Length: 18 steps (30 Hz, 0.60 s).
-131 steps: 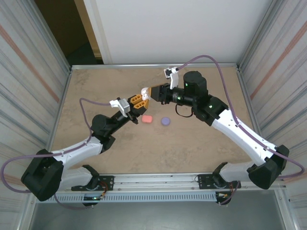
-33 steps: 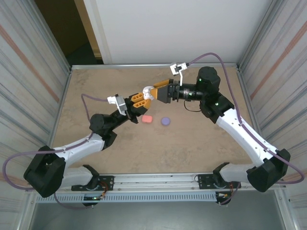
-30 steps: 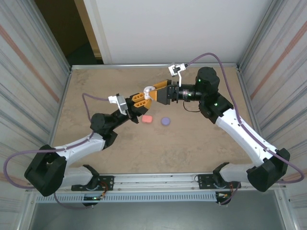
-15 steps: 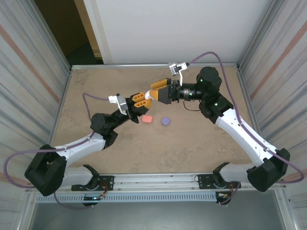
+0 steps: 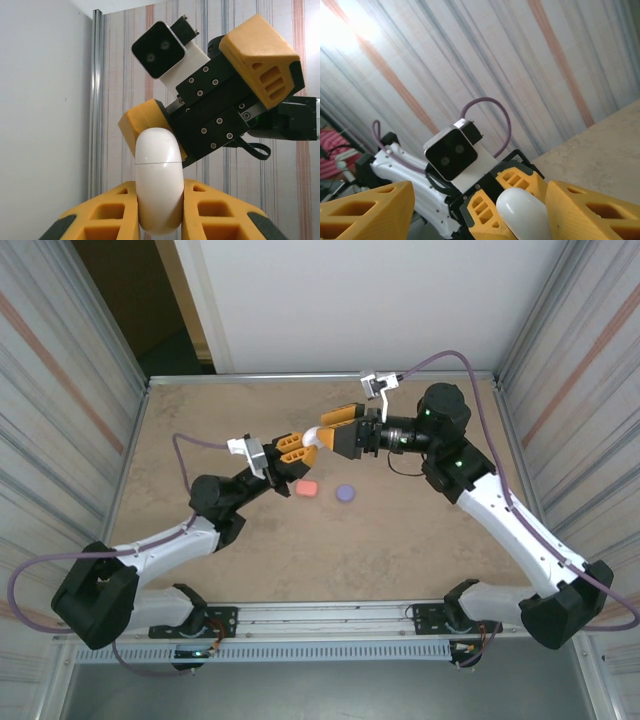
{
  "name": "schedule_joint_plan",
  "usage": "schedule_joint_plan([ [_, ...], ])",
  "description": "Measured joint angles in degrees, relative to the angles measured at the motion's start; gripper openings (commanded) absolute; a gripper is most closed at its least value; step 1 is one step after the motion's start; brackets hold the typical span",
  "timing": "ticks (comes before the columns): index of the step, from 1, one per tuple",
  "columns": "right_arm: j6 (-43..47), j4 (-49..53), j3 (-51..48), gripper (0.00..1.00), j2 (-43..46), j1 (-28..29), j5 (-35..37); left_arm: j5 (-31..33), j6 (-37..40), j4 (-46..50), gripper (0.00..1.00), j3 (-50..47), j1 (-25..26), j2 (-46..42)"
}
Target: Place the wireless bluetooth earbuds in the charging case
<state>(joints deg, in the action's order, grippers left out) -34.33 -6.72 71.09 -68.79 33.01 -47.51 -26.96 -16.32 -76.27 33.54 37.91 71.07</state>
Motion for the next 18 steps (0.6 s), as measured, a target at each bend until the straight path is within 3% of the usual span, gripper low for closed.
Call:
schedule_joint_plan([
  [7,3.52,3.21,-4.72,0.69,5.31,-0.15,11.93,0.66,1.73,7.26,0.0,0.0,0.0,-4.9],
  [11,4.26,3.37,-7.15,0.75,6.05,-0.15,17.99,1.18,3.21,12.9,0.0,0.07,0.0,-9.2],
  [18,6.29,3.39,-8.46,0.82,6.62,-0.44,23.87,1.46,4.68,23.65,0.0,1.31,0.0,-12.98],
])
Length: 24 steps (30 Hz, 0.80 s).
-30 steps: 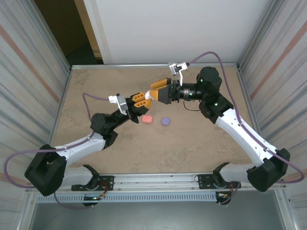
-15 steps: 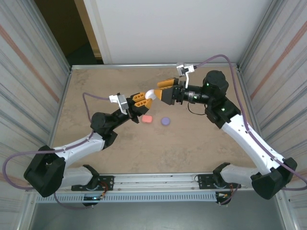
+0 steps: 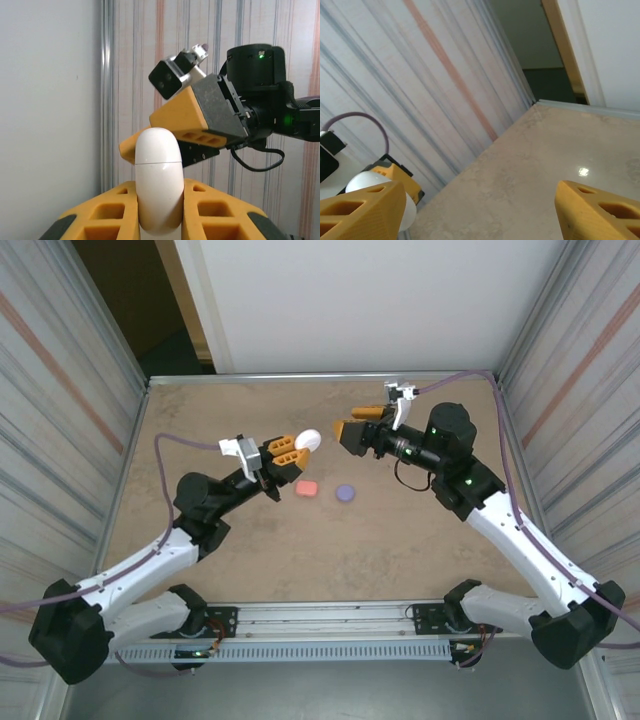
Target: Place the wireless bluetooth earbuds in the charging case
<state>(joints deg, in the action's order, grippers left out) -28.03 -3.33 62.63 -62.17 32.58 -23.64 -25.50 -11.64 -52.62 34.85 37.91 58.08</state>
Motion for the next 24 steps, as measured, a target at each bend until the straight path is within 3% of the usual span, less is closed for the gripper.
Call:
schedule_joint_plan([
  [7,-0.5,-3.06,-9.77,1.0,6.12,-2.16,5.7,0.48,-0.24,10.84,0.0,-1.64,0.0,-4.74],
  [16,-7.02,-9.35,-16.2,0.99,7.78,-10.21,6.95,3.58,-0.17,24.57,0.0,-3.82,1.7,-6.8],
  [24,-7.48,-8.59,-16.46,0.99,9.11,-10.82,8.52,7.56,-0.42,31.82,0.0,-3.85,7.04,3.63],
])
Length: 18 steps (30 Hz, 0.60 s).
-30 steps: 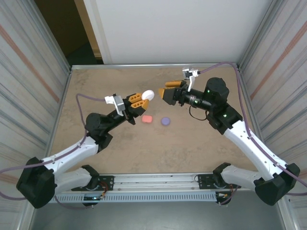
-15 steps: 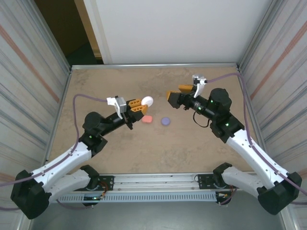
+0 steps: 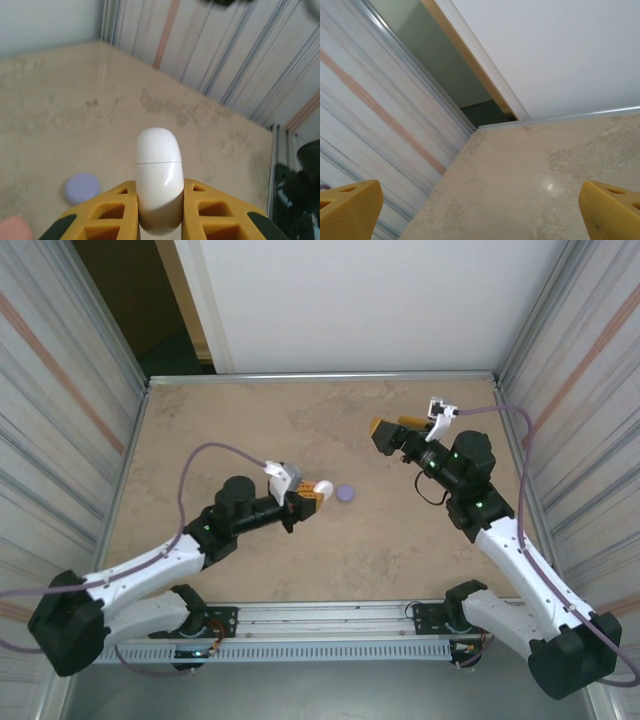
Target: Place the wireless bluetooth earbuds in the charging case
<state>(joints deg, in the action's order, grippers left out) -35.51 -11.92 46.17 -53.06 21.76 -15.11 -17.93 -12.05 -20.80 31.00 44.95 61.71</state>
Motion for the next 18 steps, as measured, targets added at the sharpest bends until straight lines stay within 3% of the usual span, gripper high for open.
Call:
schedule_joint_plan([
  [6,1.36,2.64,0.0,0.99,2.54,-0.04,2.64,1.18,-1.55,3.08,0.0,0.09,2.01,8.63],
  [18,4.5,7.1,0.0,0.99,3.5,-0.04,4.9,1.62,-7.17,10.86,0.0,4.35,2.05,16.28],
])
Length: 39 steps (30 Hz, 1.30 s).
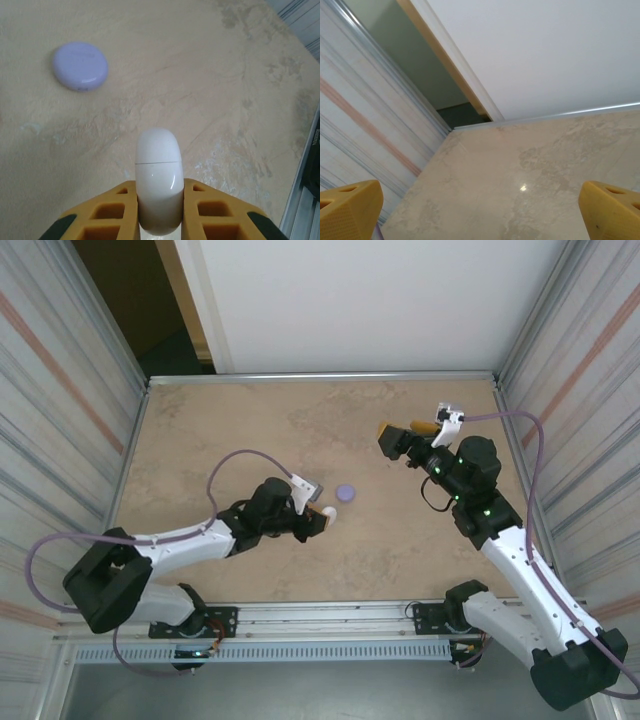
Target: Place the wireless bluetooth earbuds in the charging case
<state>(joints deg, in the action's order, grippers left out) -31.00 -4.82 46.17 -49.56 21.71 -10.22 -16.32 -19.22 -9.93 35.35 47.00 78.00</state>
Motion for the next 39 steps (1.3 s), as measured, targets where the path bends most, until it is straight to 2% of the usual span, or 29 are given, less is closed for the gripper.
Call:
schedule_joint_plan([
  [10,0.35,1.51,0.0,0.99,-0.31,0.0,0.17,-1.9,-4.66,4.83,0.0,3.78,-0.33,6.34],
  [17,1.49,1.92,0.0,0.99,-0.33,0.0,0.22,-4.94,-8.44,5.03,0.0,4.07,-3.15,9.68],
  [22,1.7,2.01,0.11,0.99,-0.72,0.0,0.37,-5.77,-9.75,4.98,0.05,4.07,-3.45,11.32],
  [27,1.73,2.62,0.11,0.99,-1.09,0.0,0.44,-6.67,-10.69,4.37,0.13,4.09,-3.65,12.68],
  [39,1.95,3.72,0.13,0.99,-1.09,-0.09,1.29,-6.47,-10.51,4.79,0.42,4.13,-5.81,13.2],
])
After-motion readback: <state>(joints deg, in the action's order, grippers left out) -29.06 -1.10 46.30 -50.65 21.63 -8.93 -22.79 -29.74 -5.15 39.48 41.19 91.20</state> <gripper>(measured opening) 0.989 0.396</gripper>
